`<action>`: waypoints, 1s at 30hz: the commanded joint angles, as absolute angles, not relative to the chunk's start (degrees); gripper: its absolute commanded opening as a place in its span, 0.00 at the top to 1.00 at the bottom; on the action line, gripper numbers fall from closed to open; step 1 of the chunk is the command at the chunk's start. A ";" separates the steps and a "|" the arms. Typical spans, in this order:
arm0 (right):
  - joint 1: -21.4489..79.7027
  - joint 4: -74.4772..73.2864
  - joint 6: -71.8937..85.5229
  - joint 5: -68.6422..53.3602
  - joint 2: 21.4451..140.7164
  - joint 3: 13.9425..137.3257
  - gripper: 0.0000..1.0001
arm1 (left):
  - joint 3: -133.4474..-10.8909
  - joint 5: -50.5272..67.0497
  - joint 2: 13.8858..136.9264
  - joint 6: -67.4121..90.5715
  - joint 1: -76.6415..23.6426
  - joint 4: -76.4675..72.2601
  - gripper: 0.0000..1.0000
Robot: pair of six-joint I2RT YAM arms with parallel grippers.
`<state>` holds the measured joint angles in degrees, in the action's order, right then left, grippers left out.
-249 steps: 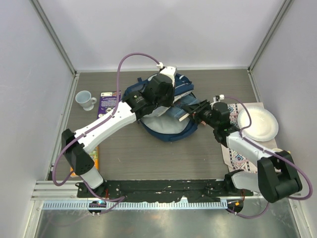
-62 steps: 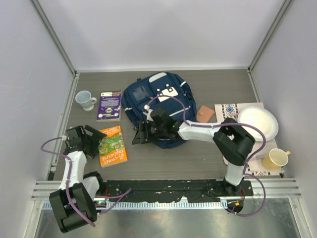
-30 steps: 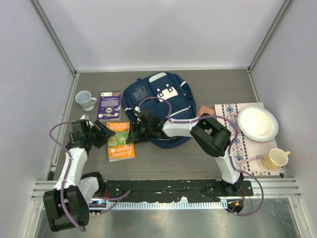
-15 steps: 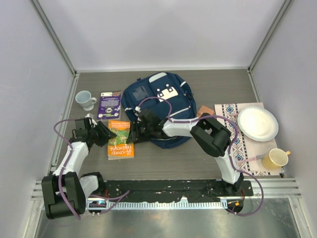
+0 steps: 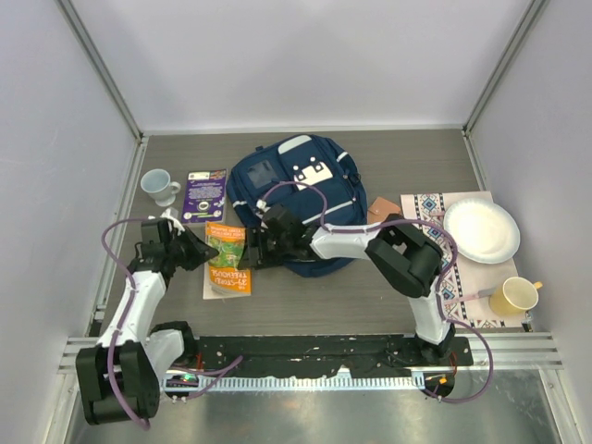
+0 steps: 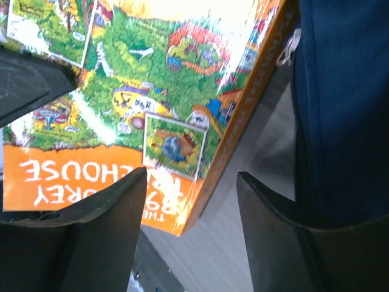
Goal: Pack the student bag
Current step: Pick up the book from the center of the board.
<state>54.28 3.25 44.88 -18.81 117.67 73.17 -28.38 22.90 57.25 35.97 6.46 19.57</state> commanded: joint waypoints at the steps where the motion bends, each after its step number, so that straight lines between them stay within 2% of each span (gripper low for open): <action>1: 53.01 5.18 43.94 -16.00 107.24 69.19 0.31 | -31.46 28.91 49.77 37.79 5.89 20.13 1.00; 10: 44.21 23.45 55.19 -28.73 96.33 57.05 0.27 | -37.26 39.10 43.77 44.11 5.89 14.43 1.00; 15: 43.95 22.14 54.58 -29.53 92.82 56.87 0.25 | -38.58 41.39 42.63 48.60 5.89 9.06 1.00; 19: 43.95 23.55 54.84 -29.53 91.85 56.16 0.25 | -37.10 45.43 44.03 52.62 5.89 2.48 1.00; 24: 43.95 27.06 56.95 -31.37 93.16 55.29 0.24 | -33.05 48.86 45.70 60.11 5.19 -12.46 1.00; 30: 43.95 32.51 59.76 -32.25 94.66 54.76 0.25 | -31.55 50.19 47.99 61.52 1.94 -17.31 1.00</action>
<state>43.86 25.02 57.43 -30.46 94.54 55.16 -31.20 45.67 47.40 57.82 4.38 -5.89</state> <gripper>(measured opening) 0.755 0.066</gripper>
